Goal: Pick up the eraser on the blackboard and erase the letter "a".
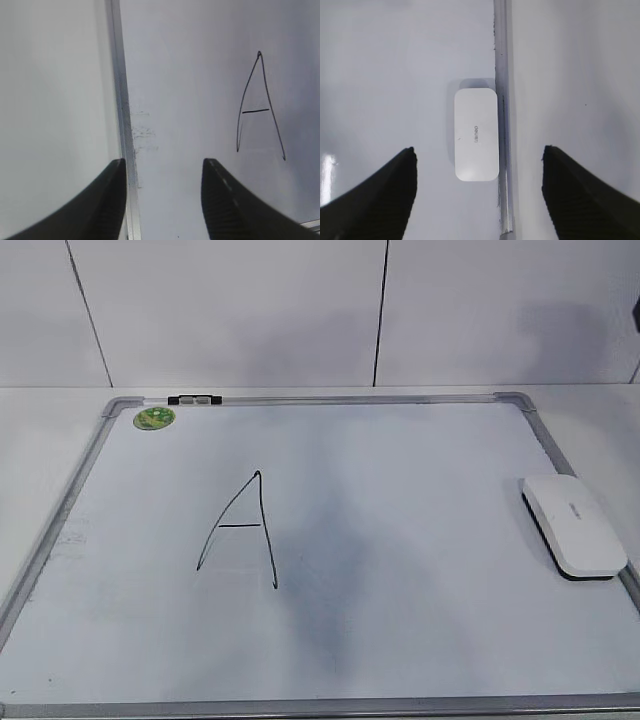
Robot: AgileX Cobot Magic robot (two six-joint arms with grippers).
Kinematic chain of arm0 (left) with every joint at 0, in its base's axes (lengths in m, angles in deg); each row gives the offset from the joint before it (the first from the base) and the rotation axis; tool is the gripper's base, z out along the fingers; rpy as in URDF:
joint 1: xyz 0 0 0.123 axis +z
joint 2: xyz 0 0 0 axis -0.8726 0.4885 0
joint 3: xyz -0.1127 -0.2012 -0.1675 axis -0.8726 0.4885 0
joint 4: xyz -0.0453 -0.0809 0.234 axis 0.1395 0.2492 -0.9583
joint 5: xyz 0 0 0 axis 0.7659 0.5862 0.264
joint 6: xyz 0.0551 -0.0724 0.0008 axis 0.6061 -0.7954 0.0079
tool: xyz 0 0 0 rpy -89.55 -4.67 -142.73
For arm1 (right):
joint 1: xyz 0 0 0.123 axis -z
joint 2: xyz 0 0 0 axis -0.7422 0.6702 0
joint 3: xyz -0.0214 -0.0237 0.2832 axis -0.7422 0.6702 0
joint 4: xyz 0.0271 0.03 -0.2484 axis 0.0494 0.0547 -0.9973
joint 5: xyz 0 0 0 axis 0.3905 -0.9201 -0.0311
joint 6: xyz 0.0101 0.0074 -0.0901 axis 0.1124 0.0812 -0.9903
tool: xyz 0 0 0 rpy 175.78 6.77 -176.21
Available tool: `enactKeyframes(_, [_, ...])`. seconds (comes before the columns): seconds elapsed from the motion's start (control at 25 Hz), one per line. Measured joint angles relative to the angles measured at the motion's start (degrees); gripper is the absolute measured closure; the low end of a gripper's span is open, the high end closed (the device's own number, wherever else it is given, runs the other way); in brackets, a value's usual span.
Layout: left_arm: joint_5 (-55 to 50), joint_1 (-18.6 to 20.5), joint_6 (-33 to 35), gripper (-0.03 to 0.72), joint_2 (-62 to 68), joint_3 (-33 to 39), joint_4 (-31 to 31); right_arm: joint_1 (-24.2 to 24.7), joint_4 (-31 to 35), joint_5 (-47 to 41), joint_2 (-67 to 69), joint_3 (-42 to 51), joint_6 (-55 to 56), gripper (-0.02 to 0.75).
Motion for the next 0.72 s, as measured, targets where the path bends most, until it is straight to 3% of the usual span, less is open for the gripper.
enactKeyframes(0.72, [-1.0,-3.0,-0.1,0.319,-23.3,0.0,-0.1,-0.5,1.1,-0.8,-30.5,22.9,4.1,0.161])
